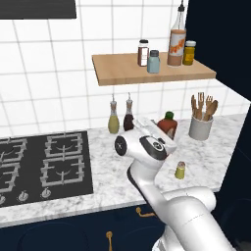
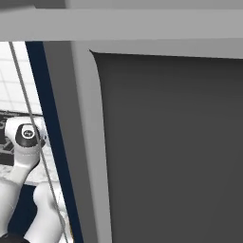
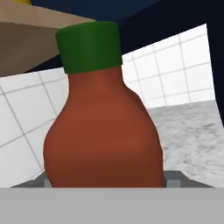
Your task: Put the shaker and condiment bottle from the counter next to their counterparts in the cabinet.
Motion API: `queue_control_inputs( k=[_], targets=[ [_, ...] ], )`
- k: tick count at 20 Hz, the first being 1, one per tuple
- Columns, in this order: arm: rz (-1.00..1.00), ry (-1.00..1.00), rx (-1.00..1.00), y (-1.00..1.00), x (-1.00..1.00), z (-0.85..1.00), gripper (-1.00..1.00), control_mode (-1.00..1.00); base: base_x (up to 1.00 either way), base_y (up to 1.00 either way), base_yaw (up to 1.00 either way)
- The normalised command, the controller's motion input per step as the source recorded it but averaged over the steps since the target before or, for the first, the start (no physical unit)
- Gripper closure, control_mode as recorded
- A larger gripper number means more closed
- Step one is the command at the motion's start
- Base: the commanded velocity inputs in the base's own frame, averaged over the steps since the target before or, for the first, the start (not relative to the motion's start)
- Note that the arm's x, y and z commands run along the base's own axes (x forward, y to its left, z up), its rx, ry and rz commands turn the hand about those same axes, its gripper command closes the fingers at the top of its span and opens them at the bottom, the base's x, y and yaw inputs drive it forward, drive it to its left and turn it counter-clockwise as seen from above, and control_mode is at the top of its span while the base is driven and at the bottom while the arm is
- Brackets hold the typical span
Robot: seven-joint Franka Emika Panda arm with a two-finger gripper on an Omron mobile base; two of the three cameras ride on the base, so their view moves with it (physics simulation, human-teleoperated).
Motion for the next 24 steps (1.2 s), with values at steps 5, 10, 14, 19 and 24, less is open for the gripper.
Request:
queue_control_inputs(
  k=[5,10,14,19,24],
  targets=[
    [0.0,-0.15,-0.01,0.0,-0.25,0.62,1.0,-1.0,0.0,0.0,0.0],
    [0.0,-0.11,-0.04,0.0,-0.29,0.73,1.0,-1.0,0.0,0.0,0.0],
    [0.0,-0.06,-0.02,0.0,-0.34,0.8,1.0,-1.0,0.0,0.0,0.0],
    [0.0,0.0,-0.03,0.0,-0.31,0.91,1.0,-1.0,0.0,0.0,0.0],
    [0.0,0.0,-0.02,0.0,-0.25,0.92,1.0,-1.0,0.0,0.0,0.0]
  ],
)
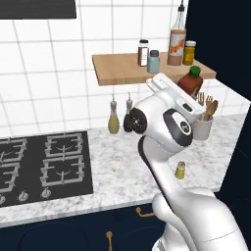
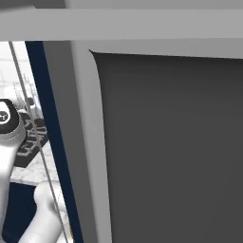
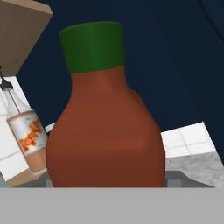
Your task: Put the shaker and condiment bottle from the counter next to their counterparts in the cabinet.
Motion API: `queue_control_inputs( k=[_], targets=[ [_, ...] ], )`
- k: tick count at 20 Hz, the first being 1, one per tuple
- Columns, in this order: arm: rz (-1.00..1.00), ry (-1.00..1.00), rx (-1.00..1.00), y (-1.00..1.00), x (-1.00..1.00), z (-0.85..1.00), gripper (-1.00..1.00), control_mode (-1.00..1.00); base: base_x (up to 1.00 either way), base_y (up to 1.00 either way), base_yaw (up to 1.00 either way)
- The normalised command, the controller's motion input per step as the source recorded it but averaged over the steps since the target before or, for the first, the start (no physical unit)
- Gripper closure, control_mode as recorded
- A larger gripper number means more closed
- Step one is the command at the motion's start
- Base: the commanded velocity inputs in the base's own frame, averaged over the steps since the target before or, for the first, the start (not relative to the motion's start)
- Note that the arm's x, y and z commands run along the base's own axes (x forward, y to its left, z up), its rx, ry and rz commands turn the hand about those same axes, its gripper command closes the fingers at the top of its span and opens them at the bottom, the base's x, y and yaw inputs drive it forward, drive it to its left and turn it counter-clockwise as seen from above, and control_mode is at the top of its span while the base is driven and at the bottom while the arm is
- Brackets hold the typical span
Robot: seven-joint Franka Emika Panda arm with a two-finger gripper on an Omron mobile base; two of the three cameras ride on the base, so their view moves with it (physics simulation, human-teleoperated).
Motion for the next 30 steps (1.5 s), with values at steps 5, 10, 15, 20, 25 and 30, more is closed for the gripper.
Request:
queue_control_inputs(
  k=[5,10,15,20,25,30],
  targets=[
    [0.01,-0.01,-0.13,0.25,-0.22,0.39,1.0,-1.0,0.0,0.0,0.0],
    [0.05,-0.09,-0.05,0.09,0.0,0.3,1.0,-1.0,0.0,0.0,0.0],
    [0.01,-0.01,0.0,-0.31,0.02,0.75,1.0,-1.0,0.0,0.0,0.0],
    [0.0,0.02,0.0,-0.08,0.09,0.57,1.0,-1.0,0.0,0.0,0.0],
    [0.0,0.09,-0.04,0.01,0.18,-0.01,1.0,-1.0,0.0,0.0,0.0],
    [0.0,0.14,0.0,-0.19,0.4,0.06,1.0,-1.0,0.0,0.0,0.0]
  ],
)
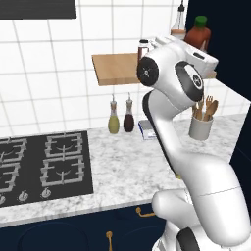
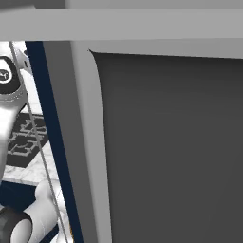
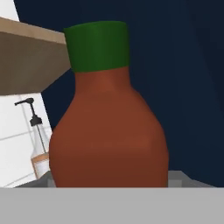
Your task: Put the shaker and condiment bottle from the counter next to their counterparts in the cabinet.
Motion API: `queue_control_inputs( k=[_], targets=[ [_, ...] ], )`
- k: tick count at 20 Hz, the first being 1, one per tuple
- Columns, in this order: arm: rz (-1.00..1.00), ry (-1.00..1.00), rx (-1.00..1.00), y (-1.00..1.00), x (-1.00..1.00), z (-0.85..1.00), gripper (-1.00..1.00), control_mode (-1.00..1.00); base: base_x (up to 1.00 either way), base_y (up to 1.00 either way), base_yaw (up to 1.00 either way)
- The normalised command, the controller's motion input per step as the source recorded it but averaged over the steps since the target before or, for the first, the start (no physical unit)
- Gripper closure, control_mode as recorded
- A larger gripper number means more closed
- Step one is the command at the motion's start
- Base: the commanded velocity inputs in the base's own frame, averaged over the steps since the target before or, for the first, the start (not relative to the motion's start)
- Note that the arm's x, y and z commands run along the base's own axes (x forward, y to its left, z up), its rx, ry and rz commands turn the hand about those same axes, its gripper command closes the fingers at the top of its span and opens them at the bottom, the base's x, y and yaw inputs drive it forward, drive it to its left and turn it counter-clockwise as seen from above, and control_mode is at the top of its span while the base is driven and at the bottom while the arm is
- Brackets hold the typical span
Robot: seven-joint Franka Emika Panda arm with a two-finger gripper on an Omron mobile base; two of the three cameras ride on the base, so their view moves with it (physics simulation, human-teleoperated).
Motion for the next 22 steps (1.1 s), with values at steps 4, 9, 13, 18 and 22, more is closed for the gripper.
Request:
queue_control_inputs(
  k=[4,9,13,18,22],
  targets=[
    [0.0,0.15,0.0,-0.38,0.49,0.07,1.0,-1.0,0.0,0.0,0.0],
    [0.01,0.1,-0.01,-0.19,0.34,-0.03,1.0,-1.0,0.0,0.0,0.0],
    [0.05,0.08,0.0,-0.19,0.43,0.04,1.0,-1.0,0.0,0.0,0.0],
    [0.08,0.17,0.0,-0.24,0.48,0.05,1.0,-1.0,0.0,0.0,0.0],
    [0.07,0.16,-0.02,-0.05,0.48,0.0,1.0,-1.0,0.0,0.0,0.0]
  ],
)
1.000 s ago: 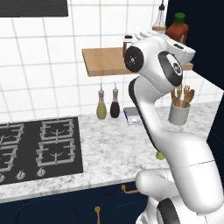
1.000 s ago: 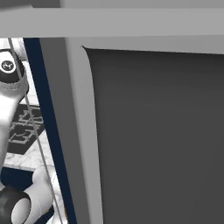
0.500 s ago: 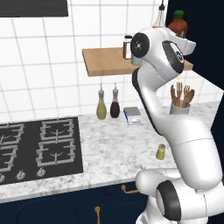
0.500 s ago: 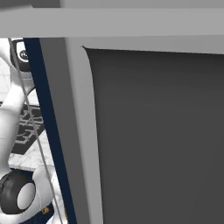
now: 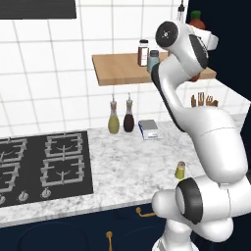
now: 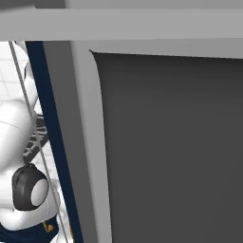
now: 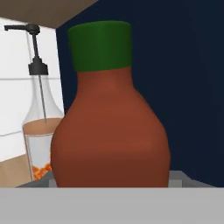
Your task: Put the shaker and condiment bottle from the counter next to their counterparts in the cabinet.
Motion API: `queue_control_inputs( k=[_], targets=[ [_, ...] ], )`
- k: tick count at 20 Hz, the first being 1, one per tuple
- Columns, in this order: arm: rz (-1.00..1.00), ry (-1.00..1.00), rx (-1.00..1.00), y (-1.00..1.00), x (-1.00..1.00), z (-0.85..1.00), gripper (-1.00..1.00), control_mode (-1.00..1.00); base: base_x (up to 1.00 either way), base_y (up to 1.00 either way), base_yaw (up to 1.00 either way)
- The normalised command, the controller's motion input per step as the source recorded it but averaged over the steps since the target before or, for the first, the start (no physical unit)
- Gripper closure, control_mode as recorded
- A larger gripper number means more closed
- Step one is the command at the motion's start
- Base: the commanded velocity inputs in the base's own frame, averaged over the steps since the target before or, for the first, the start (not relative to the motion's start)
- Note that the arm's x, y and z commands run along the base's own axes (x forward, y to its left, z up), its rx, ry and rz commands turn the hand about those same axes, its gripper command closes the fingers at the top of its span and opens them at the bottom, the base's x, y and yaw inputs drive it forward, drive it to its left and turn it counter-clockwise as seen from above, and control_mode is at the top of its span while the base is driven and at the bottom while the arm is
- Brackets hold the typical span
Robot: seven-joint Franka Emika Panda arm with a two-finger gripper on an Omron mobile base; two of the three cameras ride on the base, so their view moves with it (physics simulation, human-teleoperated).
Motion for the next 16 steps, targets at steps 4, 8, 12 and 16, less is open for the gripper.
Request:
queue_control_inputs(
  k=[4,8,12,16],
  targets=[
    [0.01,0.01,-0.03,0.01,0.07,-0.04,1.0,-1.0,0.0,0.0,0.0],
    [0.03,0.0,0.0,0.0,0.33,0.0,1.0,-1.0,0.0,0.0,0.0],
    [0.06,0.0,0.01,-0.07,0.44,0.02,1.0,-1.0,0.0,0.0,0.0],
    [0.06,0.0,0.0,-0.01,0.36,0.0,1.0,-1.0,0.0,0.0,0.0]
  ],
)
